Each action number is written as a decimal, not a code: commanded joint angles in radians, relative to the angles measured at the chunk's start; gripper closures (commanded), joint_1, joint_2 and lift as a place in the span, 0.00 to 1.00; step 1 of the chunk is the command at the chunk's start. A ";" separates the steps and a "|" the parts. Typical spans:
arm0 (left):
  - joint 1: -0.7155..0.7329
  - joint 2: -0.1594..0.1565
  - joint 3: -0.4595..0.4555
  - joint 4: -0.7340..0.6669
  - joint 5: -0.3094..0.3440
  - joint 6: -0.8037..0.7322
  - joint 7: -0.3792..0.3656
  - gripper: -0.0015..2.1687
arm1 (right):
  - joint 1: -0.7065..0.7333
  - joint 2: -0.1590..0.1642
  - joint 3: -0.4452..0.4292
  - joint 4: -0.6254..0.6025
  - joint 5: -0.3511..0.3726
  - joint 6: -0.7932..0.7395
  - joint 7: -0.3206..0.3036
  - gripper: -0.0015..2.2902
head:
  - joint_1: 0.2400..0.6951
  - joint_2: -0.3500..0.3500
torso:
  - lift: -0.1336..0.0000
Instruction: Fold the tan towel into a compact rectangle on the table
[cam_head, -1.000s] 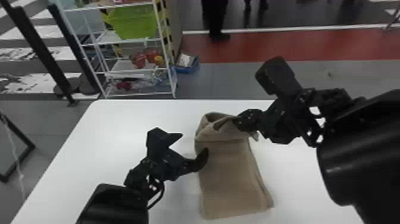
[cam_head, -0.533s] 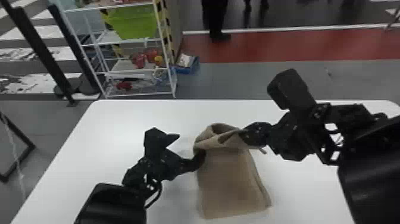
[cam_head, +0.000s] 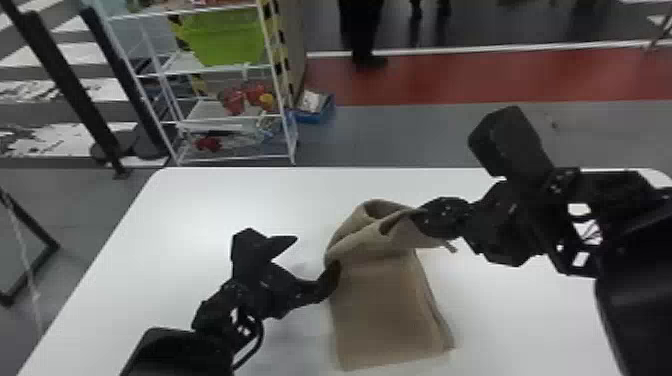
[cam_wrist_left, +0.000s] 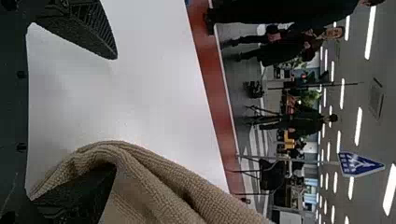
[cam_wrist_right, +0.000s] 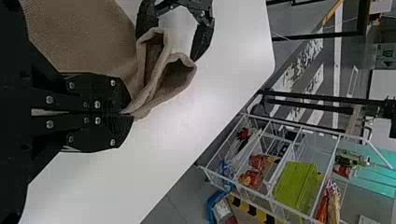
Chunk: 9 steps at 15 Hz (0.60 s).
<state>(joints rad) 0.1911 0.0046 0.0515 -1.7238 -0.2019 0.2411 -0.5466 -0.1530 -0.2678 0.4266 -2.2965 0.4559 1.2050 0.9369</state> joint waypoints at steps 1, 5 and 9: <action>0.034 -0.007 0.013 -0.046 0.003 0.010 -0.007 0.03 | 0.003 0.002 0.000 -0.005 -0.003 0.000 -0.003 0.50 | 1.00 0.68 | 0.08; 0.030 -0.007 0.007 -0.042 0.001 0.016 0.000 0.03 | 0.030 -0.005 0.000 -0.061 -0.016 0.003 -0.006 0.50 | 1.00 0.69 | 0.08; 0.024 -0.007 0.004 -0.031 -0.005 0.016 0.000 0.03 | 0.125 -0.050 0.011 -0.138 -0.013 0.025 0.000 0.50 | 1.00 0.70 | 0.08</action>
<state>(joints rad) 0.2161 0.0046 0.0556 -1.7580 -0.2055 0.2570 -0.5459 -0.0653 -0.2980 0.4302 -2.4002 0.4421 1.2214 0.9350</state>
